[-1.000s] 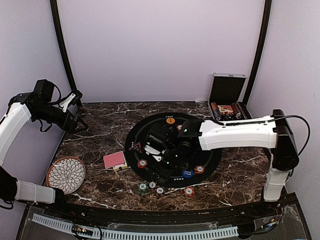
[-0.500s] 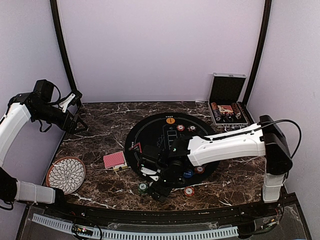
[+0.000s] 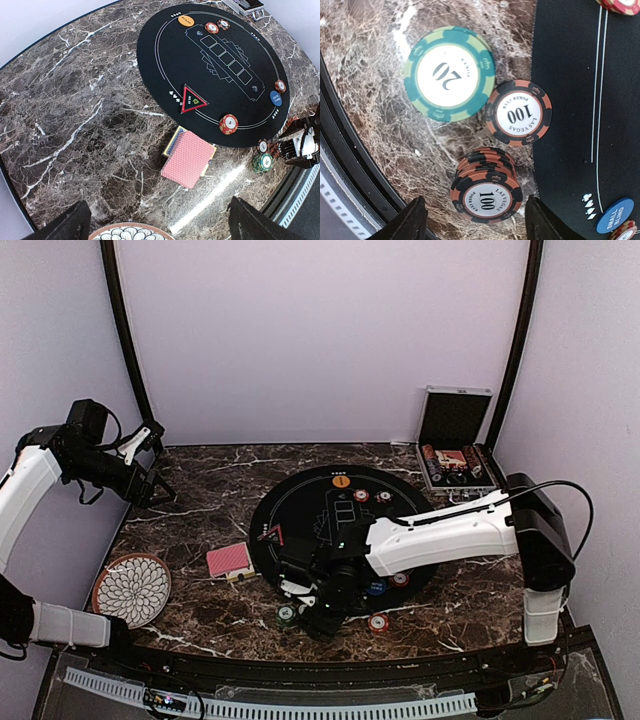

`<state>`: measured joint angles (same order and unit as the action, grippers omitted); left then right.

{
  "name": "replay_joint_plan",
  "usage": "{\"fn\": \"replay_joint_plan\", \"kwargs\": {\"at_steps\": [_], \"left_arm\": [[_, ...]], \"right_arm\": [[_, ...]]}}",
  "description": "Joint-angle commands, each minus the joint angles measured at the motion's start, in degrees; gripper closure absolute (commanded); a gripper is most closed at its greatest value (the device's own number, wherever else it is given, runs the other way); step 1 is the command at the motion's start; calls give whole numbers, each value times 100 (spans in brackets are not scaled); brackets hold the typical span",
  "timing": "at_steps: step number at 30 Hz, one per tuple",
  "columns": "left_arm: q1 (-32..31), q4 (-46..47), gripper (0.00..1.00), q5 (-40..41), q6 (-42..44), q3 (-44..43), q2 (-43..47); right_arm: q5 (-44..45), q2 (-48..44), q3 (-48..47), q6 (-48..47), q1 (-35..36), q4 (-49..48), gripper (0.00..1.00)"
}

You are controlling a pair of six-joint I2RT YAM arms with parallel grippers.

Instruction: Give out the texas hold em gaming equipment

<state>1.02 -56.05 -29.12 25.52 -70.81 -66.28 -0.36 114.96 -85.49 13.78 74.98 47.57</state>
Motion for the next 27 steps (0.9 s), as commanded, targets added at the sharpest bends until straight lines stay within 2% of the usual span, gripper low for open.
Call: {"fn": "replay_joint_plan", "kwargs": {"at_steps": [1,22,27], "left_arm": [[17,-139,1,-41,54,-74,158],[21,-135,1,-27,48,-57,166],[20,-134,1,-33,33,-54,168]], "right_arm": [[18,95,-151,-16,43,-89,35],[224,48,-380,1,38,61,67],[293,22,-416,19,43,130,78]]}}
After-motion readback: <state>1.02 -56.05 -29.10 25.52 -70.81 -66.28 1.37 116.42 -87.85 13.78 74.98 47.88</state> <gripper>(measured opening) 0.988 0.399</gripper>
